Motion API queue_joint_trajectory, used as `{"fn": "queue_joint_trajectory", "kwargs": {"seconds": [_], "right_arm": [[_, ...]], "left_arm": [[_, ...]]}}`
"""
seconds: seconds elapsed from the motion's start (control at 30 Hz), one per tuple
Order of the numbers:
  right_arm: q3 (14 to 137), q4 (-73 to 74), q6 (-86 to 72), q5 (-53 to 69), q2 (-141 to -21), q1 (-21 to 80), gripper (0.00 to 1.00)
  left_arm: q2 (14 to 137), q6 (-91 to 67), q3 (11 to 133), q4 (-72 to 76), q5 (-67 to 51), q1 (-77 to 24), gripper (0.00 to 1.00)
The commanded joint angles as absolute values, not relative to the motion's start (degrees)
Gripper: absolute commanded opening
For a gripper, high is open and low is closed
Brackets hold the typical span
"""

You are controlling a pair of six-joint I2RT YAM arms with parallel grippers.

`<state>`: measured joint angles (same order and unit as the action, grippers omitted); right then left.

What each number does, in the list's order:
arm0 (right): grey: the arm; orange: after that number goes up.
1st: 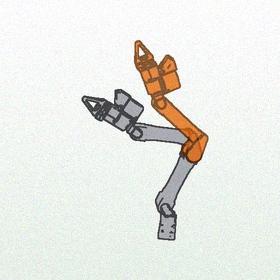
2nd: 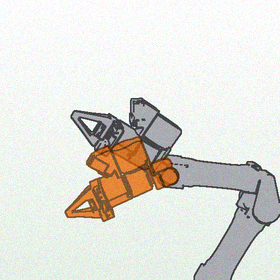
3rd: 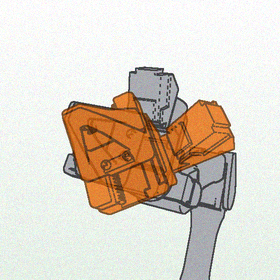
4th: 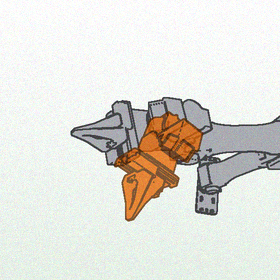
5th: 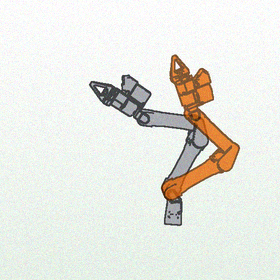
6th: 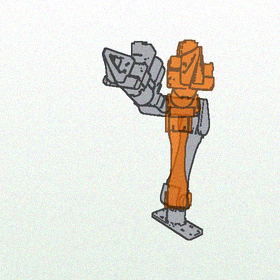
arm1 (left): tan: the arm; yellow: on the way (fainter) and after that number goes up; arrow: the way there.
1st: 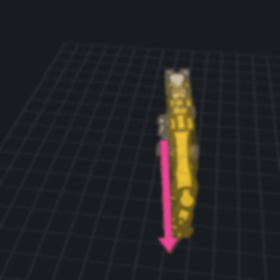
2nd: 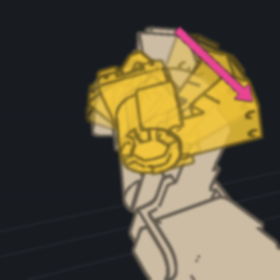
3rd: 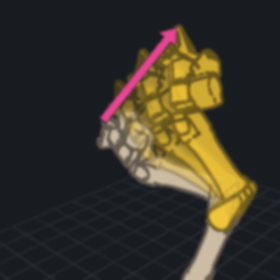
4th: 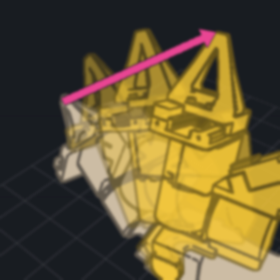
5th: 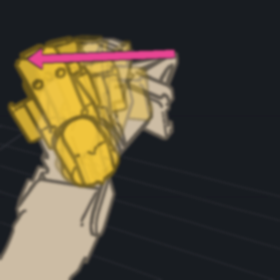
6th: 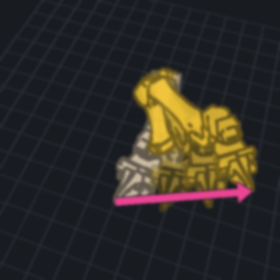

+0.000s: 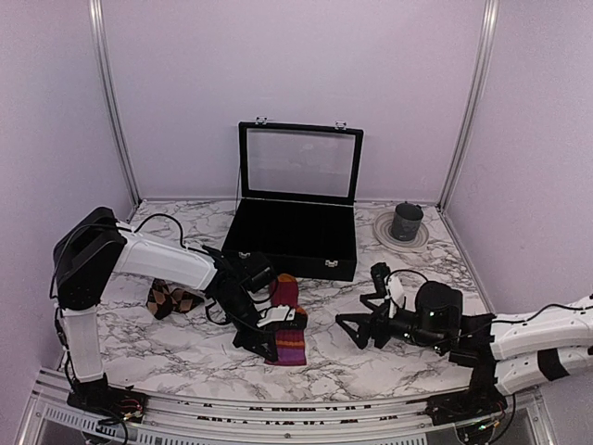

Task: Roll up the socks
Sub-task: Roll the sock at the center of the board.

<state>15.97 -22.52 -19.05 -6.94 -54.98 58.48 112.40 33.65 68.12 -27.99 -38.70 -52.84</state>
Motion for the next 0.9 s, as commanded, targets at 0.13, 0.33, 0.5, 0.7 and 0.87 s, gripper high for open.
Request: {"fn": "queue_joint_trajectory", "kwargs": {"seconds": [0.13, 0.33, 0.5, 0.7, 0.87], "right_arm": [[24.88, -27.97, 1.98, -1.80, -80.35, 69.34, 0.71], [28.81, -35.55, 7.01, 0.51, -90.55, 69.35, 0.61], [31.50, -36.30, 7.98, 5.87, -95.54, 69.35, 0.49], [31.81, -37.76, 6.62, 8.41, -99.12, 68.77, 0.33], [32.63, -36.84, 5.33, 12.20, -101.03, 67.78, 0.28]], "left_arm": [[115.79, 34.71, 71.08, -34.85, -40.05, -51.78, 0.00], [115.44, 34.83, 71.63, -35.62, -40.24, -51.66, 0.00], [115.31, 34.77, 71.40, -35.36, -40.11, -51.61, 0.00], [115.40, 35.48, 70.81, -34.89, -39.99, -51.61, 0.00], [115.11, 36.10, 71.02, -35.02, -39.54, -51.63, 0.00]]}}
